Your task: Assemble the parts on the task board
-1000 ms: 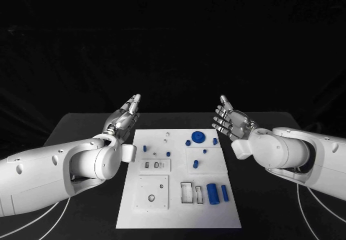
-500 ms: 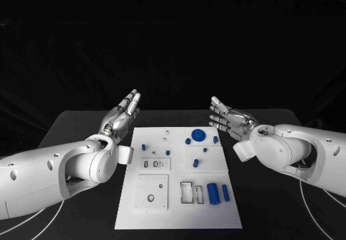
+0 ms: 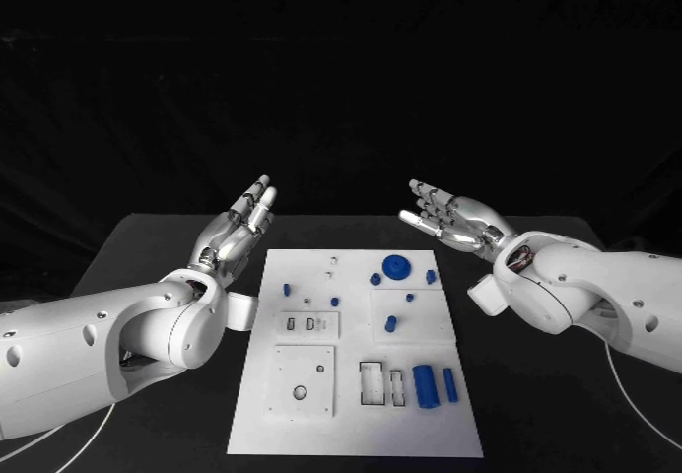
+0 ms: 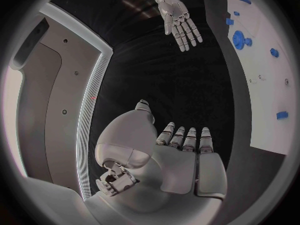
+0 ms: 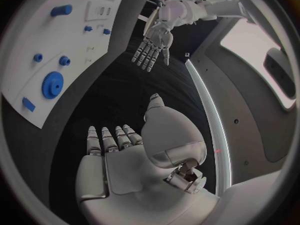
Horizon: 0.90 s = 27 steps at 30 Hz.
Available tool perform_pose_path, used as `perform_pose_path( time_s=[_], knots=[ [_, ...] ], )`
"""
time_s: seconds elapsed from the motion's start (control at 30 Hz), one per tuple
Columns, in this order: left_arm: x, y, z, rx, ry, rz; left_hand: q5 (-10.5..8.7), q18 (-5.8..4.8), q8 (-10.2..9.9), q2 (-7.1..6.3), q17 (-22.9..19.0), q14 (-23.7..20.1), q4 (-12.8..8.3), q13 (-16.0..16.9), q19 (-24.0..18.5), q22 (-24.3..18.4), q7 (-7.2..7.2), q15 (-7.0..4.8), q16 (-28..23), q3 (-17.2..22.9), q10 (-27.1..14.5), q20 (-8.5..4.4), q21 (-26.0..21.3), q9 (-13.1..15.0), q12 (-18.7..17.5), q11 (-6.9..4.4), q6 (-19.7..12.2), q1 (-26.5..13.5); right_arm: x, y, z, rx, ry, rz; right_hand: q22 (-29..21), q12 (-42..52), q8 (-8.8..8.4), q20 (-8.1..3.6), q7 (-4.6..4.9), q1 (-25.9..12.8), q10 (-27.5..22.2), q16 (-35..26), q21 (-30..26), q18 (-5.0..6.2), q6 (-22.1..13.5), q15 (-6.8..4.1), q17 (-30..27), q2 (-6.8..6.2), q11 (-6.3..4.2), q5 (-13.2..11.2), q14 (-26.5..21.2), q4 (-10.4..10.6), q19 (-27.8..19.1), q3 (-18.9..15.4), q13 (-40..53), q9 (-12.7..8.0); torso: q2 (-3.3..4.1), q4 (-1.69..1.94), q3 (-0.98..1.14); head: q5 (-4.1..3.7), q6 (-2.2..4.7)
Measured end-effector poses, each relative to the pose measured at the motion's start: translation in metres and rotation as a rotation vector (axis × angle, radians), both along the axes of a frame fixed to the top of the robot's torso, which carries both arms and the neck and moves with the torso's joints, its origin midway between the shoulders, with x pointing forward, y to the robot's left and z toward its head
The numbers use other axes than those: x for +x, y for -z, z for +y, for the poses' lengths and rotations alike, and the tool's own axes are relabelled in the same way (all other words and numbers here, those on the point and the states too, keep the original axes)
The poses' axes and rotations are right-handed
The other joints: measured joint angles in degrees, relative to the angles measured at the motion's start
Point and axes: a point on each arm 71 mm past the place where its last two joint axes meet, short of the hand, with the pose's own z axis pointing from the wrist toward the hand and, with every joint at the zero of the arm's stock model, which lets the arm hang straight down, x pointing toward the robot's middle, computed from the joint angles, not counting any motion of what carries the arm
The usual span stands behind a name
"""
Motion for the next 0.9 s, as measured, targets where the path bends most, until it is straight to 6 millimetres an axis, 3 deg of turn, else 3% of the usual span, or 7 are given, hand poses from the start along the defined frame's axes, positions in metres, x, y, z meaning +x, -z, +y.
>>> perform_pose_path(
  time_s=[0.17, 0.27, 0.37, 0.5, 0.6, 0.67, 0.9],
  knots=[
    [-0.002, -0.001, 0.001, 0.004, 0.008, -0.009, 0.00, 0.00, 0.0, 0.00, 0.0, 0.0, 0.0, 0.0, 0.2, 0.0, 0.00, 0.38, 0.0, 0.0, 0.1, 0.21, 0.0, 0.0, 0.0, 0.30, 0.0, 0.0, 0.002, -0.009, 0.010, -0.180, -0.060, -0.173, 0.1, 0.0, 1.13, 0.91, 1.27, 5.8, 0.3, 0.0, 0.0, 0.80, 4.1, -0.40, 0.0, -0.91, 0.32, 0.3, 0.0, -4.1, 0.5, 3.8, 0.0, 0.5, 0.60, 0.21, -0.12, 0.05, 0.04],
    [-0.003, -0.002, 0.002, 0.006, 0.012, -0.013, 0.35, 0.00, 0.0, 0.08, 0.0, -0.1, 0.0, 0.0, 0.0, 0.0, 0.20, 0.56, 0.0, 0.0, 0.1, 0.42, 0.0, 0.0, 0.0, 0.30, 0.2, 0.5, 0.002, -0.014, 0.017, -0.308, -0.099, -0.285, 2.2, 0.6, 1.99, 1.49, 1.66, 7.8, 3.1, 1.7, 3.4, 0.80, 8.0, 0.09, 1.2, -2.57, 1.26, -1.1, 5.1, -6.4, 7.0, 6.0, 0.7, 1.0, 1.03, 0.35, -0.18, 0.09, -0.03],
    [-0.004, -0.003, 0.002, 0.007, 0.017, -0.018, 0.39, 0.00, 0.0, 0.16, 0.0, 0.0, 0.1, 0.0, 0.1, 0.0, 0.20, 0.79, 0.0, 0.1, 0.1, 0.55, 0.0, 0.0, 0.0, 0.30, 0.2, 0.6, 0.002, -0.019, 0.027, -0.444, -0.140, -0.398, 6.5, 3.0, 3.17, 2.04, 1.84, 9.3, 12.3, 9.4, 12.8, 0.79, 14.0, 0.68, 5.9, -4.10, 2.29, -3.5, 29.2, -8.3, 29.6, 8.4, 2.3, 1.6, 1.47, 0.49, -0.23, 0.13, -0.10],
    [-0.004, -0.005, 0.002, 0.007, 0.023, -0.022, 0.66, 0.00, 0.0, 0.38, 0.0, 0.0, 0.0, 0.0, 0.0, 0.0, 0.33, 0.78, 0.0, 0.3, 0.1, 0.83, 0.0, 0.0, 0.0, 0.30, 0.3, 0.8, 0.001, -0.022, 0.041, -0.607, -0.193, -0.507, 6.4, 4.3, 4.90, 2.04, 1.93, 10.1, 27.0, 12.2, 15.1, 1.66, 26.3, -0.26, 9.2, -6.20, 3.42, -5.7, 49.8, -9.8, 48.0, 12.4, 4.4, 2.7, 2.07, 0.72, -0.23, 0.21, -0.31],
    [-0.005, -0.005, 0.001, 0.006, 0.028, -0.024, 0.87, 0.00, 0.0, 0.56, 0.0, 0.0, 0.0, 0.0, 0.0, 0.0, 0.41, 0.78, 0.0, 0.3, -0.1, 0.83, 0.0, 0.0, 0.0, 0.51, 0.4, 1.0, 0.001, -0.024, 0.048, -0.707, -0.220, -0.563, 8.0, 5.8, 5.54, -0.99, 1.73, 11.3, 38.3, 18.2, 19.5, 1.65, 32.3, -3.30, 13.4, -7.49, 3.96, -5.7, 65.0, -11.7, 61.5, 14.2, 6.0, 3.2, 2.52, 0.96, -0.26, 0.23, -0.42],
    [-0.005, -0.006, 0.001, 0.006, 0.031, -0.024, 0.87, 0.00, 0.0, 0.68, 0.0, 0.0, 0.0, 0.0, 0.0, 0.0, 0.41, 0.78, 0.0, 0.3, -0.1, 0.83, 0.0, 0.0, 0.0, 0.51, 0.4, 1.1, 0.000, -0.024, 0.052, -0.772, -0.233, -0.596, 9.4, 5.8, 5.98, -2.71, 2.67, 12.0, 41.8, 22.9, 22.3, 1.66, 36.6, -4.85, 16.4, -8.19, 3.60, -5.7, 71.3, -12.6, 67.5, 15.2, 6.3, 3.7, 2.83, 1.12, -0.30, 0.09, -0.52],
    [-0.005, -0.006, 0.002, 0.006, 0.034, -0.025, 1.16, 0.51, 0.0, 0.68, 0.0, 0.0, 0.2, 0.0, 0.0, 0.0, 0.41, 0.78, 0.0, 0.5, -0.1, 0.83, 0.0, 0.0, 0.0, 0.51, 0.4, 1.1, -0.003, -0.025, 0.059, -0.889, -0.248, -0.657, 14.8, 5.9, 5.98, -5.82, 3.15, 12.0, 47.8, 36.8, 29.7, 1.66, 41.9, -6.98, 25.2, -9.98, 2.98, -6.3, 76.6, -14.0, 74.2, 16.8, 6.2, 5.4, 3.44, 1.37, -0.40, -0.04, -0.75]
  ],
)
